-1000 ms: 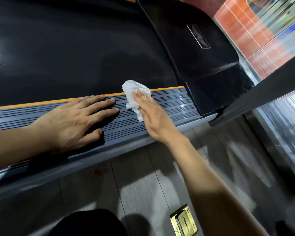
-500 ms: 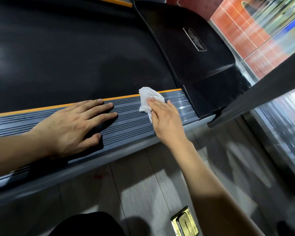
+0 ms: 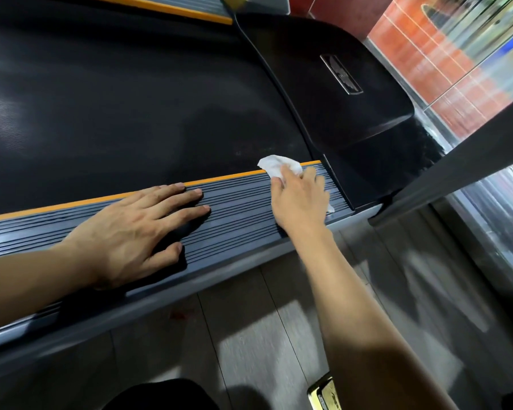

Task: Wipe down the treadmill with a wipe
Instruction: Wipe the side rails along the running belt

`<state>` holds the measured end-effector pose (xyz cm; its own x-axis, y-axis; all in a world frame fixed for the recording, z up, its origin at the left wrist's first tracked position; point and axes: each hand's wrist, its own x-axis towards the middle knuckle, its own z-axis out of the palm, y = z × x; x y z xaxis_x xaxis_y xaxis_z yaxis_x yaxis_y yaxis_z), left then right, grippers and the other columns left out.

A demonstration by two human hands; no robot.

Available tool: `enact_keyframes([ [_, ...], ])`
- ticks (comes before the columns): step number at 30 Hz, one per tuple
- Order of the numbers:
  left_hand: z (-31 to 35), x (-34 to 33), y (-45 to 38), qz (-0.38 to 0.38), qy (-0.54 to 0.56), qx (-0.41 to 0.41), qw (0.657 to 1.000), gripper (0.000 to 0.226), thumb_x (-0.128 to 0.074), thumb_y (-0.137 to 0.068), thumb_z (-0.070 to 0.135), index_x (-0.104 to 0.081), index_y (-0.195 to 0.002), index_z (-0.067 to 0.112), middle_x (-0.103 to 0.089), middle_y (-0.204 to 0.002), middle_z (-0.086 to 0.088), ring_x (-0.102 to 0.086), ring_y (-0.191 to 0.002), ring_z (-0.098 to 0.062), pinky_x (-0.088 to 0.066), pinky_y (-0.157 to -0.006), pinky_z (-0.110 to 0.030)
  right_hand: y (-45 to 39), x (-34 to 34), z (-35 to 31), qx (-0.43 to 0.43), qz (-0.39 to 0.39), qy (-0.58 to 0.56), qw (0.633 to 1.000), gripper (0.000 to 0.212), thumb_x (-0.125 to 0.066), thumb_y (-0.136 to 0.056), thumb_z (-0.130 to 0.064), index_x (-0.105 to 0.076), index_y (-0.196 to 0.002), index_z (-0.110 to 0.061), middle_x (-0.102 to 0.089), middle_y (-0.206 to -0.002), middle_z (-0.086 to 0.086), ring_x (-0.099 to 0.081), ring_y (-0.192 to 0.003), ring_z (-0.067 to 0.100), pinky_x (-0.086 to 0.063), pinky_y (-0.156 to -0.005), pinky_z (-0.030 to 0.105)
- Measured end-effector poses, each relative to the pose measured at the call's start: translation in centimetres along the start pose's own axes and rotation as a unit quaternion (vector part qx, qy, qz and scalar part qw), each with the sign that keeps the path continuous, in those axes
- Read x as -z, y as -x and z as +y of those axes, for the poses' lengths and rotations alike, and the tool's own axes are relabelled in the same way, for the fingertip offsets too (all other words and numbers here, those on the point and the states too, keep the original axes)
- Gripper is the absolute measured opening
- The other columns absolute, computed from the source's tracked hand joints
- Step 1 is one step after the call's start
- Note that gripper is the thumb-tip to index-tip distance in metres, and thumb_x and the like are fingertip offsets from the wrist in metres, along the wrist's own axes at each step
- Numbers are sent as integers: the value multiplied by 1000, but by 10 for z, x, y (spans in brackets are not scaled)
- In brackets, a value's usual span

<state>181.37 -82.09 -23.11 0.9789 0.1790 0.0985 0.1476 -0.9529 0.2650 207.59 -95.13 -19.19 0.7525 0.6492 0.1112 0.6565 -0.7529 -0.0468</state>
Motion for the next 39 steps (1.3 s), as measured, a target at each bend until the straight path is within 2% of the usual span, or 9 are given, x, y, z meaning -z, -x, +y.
enact_keyframes([
  [6, -1, -1, -1, 1, 5, 2, 1000, 68, -32, -99, 56, -25, -162, 32, -22, -169, 4, -17, -157, -19, -26, -124, -47, 8, -21, 23, 31, 85, -139, 986, 31, -52, -93, 4, -72, -114, -9, -65, -114, 9, -60, -101, 33, -42, -72, 35],
  [13, 0, 0, -1, 4, 4, 3, 1000, 67, -32, -98, 55, -26, -162, 33, -25, -168, 5, -20, -156, -19, -21, -123, -42, 23, -8, 51, 36, 48, -225, 973, 52, -48, -100, -2, -47, -148, -22, -56, -114, -7, -54, -96, 10, -44, -81, 24],
  [17, -1, 0, -1, 2, 5, 5, 1000, 67, -33, -97, 54, -28, -161, 33, -25, -168, 6, -20, -156, -19, -23, -123, -43, 32, -9, 38, 59, 94, -192, 975, 26, -45, -95, -13, -71, -99, -15, -66, -96, 1, -59, -93, 24, -48, -84, 40],
  [20, 0, 0, -1, 2, 8, 6, 1000, 67, -35, -97, 54, -29, -160, 33, -26, -168, 6, -20, -156, -18, -22, -123, -42, 28, -7, 30, -1, 121, -149, 981, 36, -38, -103, -38, -58, -76, -23, -57, -83, -5, -49, -84, 19, -45, -82, 40],
  [23, 0, 0, -1, 1, 4, 4, 1000, 68, -35, -97, 54, -28, -161, 33, -25, -168, 5, -20, -156, -18, -20, -123, -41, 24, -11, 34, -37, 119, -155, 980, 13, -53, -103, -23, -63, -103, -15, -60, -106, 3, -57, -95, 24, -50, -81, 38],
  [27, 0, 0, -2, -4, -6, 7, 1000, 68, -34, -98, 54, -25, -162, 34, -25, -168, 5, -19, -156, -18, -19, -124, -40, 30, -12, 41, -90, 116, -203, 968, 36, -56, -101, -13, -47, -136, -16, -56, -132, 7, -59, -111, 26, -48, -82, 36],
  [32, 1, 0, -2, -6, -15, 9, 1000, 68, -34, -98, 54, -25, -162, 34, -25, -168, 4, -20, -156, -19, -16, -124, -37, 28, -20, 55, -54, 94, -70, 992, 22, -49, -100, -5, -63, -117, -7, -66, -111, 9, -59, -106, 31, -45, -76, 36],
  [36, 0, 0, -2, -6, -14, 9, 1000, 68, -33, -97, 55, -25, -162, 33, -24, -169, 5, -18, -157, -17, -14, -125, -36, 17, -14, 47, 172, 18, -200, 965, 38, -49, -98, -3, -65, -130, -13, -65, -132, 4, -59, -121, 22, -47, -98, 30],
  [39, 0, 0, -1, -7, -19, 7, 1000, 68, -31, -98, 56, -23, -162, 35, -21, -169, 7, -15, -157, -16, -15, -125, -37, -20, -7, 76, 93, 23, -183, 978, 41, -44, -103, -9, -61, -139, -18, -63, -138, 6, -59, -123, 28, -45, -102, 37],
])
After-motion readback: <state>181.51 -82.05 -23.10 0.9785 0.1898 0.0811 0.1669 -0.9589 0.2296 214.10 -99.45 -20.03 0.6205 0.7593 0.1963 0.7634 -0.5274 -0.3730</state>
